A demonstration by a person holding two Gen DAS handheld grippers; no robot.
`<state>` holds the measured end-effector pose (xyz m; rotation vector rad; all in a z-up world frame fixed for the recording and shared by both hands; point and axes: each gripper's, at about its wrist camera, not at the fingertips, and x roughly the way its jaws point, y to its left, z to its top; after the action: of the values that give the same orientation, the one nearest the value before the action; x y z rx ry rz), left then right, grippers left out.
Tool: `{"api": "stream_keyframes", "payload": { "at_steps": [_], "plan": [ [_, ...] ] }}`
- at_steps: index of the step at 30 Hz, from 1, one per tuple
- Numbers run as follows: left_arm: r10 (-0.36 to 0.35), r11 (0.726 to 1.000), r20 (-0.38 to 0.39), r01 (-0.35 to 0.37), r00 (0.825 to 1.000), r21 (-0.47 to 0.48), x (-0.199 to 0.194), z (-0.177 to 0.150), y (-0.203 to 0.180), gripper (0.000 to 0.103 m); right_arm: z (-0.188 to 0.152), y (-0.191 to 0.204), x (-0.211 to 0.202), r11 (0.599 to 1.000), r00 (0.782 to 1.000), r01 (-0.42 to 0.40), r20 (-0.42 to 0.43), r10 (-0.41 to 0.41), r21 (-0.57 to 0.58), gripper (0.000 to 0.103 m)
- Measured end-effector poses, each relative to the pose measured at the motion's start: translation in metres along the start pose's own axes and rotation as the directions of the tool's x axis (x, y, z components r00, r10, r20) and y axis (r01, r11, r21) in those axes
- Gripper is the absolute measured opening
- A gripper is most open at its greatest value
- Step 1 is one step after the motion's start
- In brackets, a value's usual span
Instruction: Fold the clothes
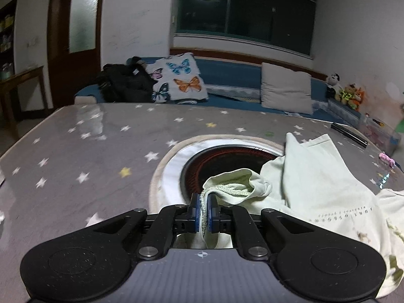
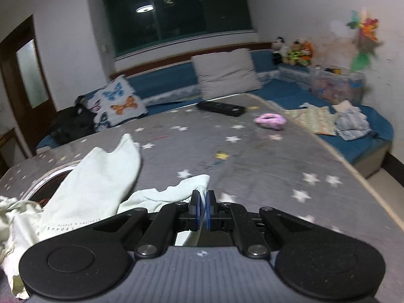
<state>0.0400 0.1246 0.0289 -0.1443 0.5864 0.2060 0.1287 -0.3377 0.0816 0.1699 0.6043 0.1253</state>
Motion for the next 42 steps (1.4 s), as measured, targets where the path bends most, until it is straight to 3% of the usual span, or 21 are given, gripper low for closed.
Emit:
{"api": "stream_keyframes", "payload": {
  "at_steps": [8,13,17,20,23,30,35,42],
  "plan": [
    [0.039,0.999,-0.083,-0.040,0.996,-0.019,-0.010,-0.020,0.020,0.007,-0.023,-0.026,-0.026,0.992,0.992,0.117,-0.054,-0.115,0.036,0.004],
    [0.031,0.999,-0.108,-0.028,0.994,0.027,-0.013,-0.023,0.020,0.012,-0.025,-0.033,-0.030,0.991,0.987,0.131,-0.097,-0.128,0.022,0.009],
    [0.043,0.997,-0.068,-0.038,0.997,0.072,-0.019,-0.014,0.016,0.038,-0.013,-0.023,-0.032,0.990,0.988,0.137,-0.060,-0.139,-0.036,0.013],
    [0.043,0.995,-0.041,-0.039,0.998,0.092,-0.022,-0.007,0.013,0.044,-0.001,-0.016,-0.031,0.986,0.988,0.147,-0.027,-0.150,-0.078,0.022],
    [0.034,0.994,-0.031,-0.030,0.999,0.109,-0.019,0.000,0.007,0.044,0.008,-0.014,-0.029,0.985,0.988,0.152,-0.002,-0.153,-0.084,0.025],
    [-0.047,0.982,-0.022,0.050,0.999,0.182,0.015,0.020,-0.031,0.044,0.015,0.012,-0.003,0.990,0.998,0.048,-0.034,-0.053,-0.129,0.029],
    [-0.089,0.971,-0.058,0.100,0.994,0.218,0.059,0.037,-0.063,0.039,0.022,0.035,0.027,0.987,0.995,-0.052,-0.089,0.039,-0.152,0.029],
    [-0.114,0.928,-0.126,0.151,0.985,0.339,0.125,0.047,-0.101,0.040,0.036,0.059,0.071,0.974,0.979,-0.155,-0.156,0.129,-0.165,0.032]
  ]
}}
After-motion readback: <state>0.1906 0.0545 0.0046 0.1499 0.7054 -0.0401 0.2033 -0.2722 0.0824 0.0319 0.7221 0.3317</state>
